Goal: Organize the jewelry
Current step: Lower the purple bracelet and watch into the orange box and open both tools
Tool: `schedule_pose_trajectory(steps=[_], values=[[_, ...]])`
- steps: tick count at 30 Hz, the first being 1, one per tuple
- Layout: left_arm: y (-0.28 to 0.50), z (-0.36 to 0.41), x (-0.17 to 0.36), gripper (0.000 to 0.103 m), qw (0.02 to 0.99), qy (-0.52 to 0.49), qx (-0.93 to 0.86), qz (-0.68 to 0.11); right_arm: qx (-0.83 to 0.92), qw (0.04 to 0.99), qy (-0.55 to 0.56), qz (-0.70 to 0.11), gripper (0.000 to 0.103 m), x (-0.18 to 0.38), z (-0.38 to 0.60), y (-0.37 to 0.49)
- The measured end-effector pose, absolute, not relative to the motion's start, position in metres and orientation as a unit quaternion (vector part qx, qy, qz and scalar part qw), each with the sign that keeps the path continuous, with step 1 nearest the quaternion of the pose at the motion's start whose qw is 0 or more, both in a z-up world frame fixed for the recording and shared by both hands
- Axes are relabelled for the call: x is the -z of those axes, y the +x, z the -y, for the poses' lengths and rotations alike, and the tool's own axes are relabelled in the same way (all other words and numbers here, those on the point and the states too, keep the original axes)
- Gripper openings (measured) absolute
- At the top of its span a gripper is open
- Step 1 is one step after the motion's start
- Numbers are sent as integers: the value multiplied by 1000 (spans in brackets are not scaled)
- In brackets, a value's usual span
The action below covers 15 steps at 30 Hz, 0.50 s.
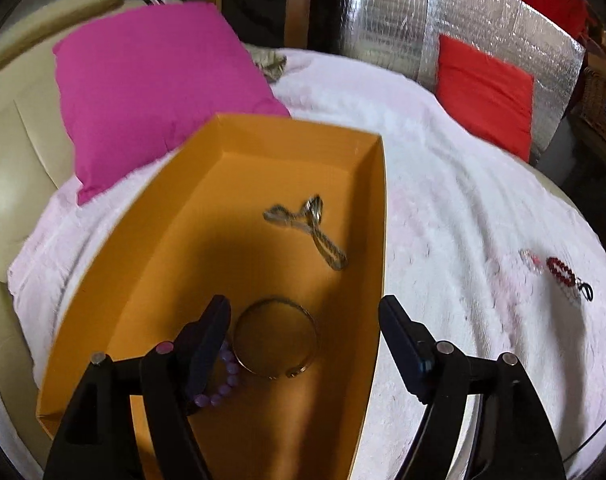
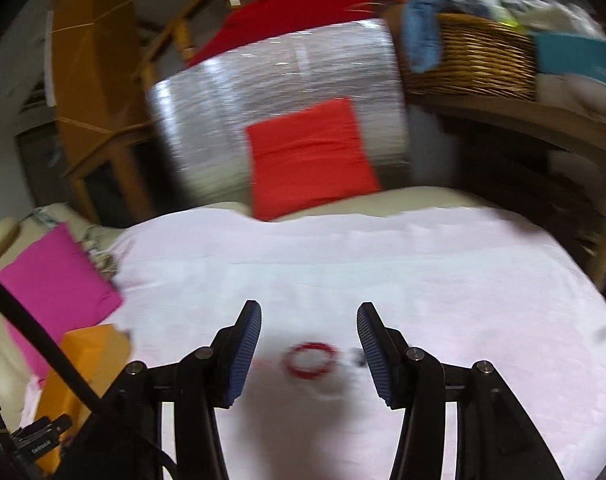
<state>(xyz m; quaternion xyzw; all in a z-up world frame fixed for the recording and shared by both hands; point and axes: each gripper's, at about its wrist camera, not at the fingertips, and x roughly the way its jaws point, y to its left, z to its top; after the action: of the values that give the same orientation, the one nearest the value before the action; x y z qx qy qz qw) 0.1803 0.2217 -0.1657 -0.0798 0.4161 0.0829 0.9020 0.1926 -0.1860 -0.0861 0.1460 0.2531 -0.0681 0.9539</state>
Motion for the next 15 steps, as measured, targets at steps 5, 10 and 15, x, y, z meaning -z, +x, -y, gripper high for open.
schedule_pose_trajectory(steps=[5,10,15], values=[[176,-220,166,59,904,-85,-42,-417,102,949,159,-253,54,88,217,174],[169,-212,163,20,906,-72,2,-416,101,952,146,-248,54,84,216,165],[164,-203,175,7,895,-49,27,-443,96,958,133,-234,54,78,214,154]])
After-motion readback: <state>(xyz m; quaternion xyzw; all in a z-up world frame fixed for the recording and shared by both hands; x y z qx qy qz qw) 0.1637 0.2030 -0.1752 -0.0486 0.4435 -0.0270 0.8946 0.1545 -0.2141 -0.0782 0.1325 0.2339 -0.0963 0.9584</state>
